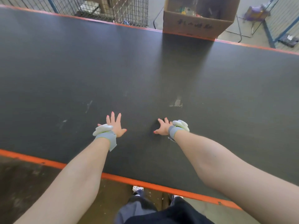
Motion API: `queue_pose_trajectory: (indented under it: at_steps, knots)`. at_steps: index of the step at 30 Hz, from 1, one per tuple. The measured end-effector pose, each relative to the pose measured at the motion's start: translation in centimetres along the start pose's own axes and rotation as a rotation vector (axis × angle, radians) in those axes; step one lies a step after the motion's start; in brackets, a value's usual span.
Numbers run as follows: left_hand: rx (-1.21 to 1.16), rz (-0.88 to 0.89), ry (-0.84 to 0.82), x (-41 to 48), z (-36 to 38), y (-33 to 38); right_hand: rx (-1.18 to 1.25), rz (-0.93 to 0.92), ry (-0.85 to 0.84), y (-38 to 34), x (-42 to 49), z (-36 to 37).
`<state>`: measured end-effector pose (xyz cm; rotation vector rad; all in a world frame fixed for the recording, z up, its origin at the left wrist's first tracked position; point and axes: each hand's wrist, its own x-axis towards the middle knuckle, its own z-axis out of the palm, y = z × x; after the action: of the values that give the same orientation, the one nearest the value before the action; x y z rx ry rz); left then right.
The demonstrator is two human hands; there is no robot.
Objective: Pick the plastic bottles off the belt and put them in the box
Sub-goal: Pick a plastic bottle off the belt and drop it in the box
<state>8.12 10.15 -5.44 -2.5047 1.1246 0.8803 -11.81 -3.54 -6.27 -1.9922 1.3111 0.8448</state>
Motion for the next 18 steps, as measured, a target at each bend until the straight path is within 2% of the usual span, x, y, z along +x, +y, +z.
queue_pose_trajectory:
  at_steps: [2,5,13,18]
  knots:
    - [-0.066,-0.003,-0.024,-0.2,0.1,-0.5,-0.019,0.021,0.008,-0.4,0.0,0.4]
    - [-0.131,0.022,0.053,-0.4,0.0,-0.9,-0.035,-0.008,0.065,-1.2,-0.1,0.4]
    - [-0.061,-0.067,0.131,-0.6,-0.8,-3.4,0.084,-0.109,0.114,-4.3,-0.3,-0.2]
    - [-0.021,-0.166,0.195,-0.7,-0.1,-5.0,0.069,-0.097,0.087,-4.4,0.1,0.4]
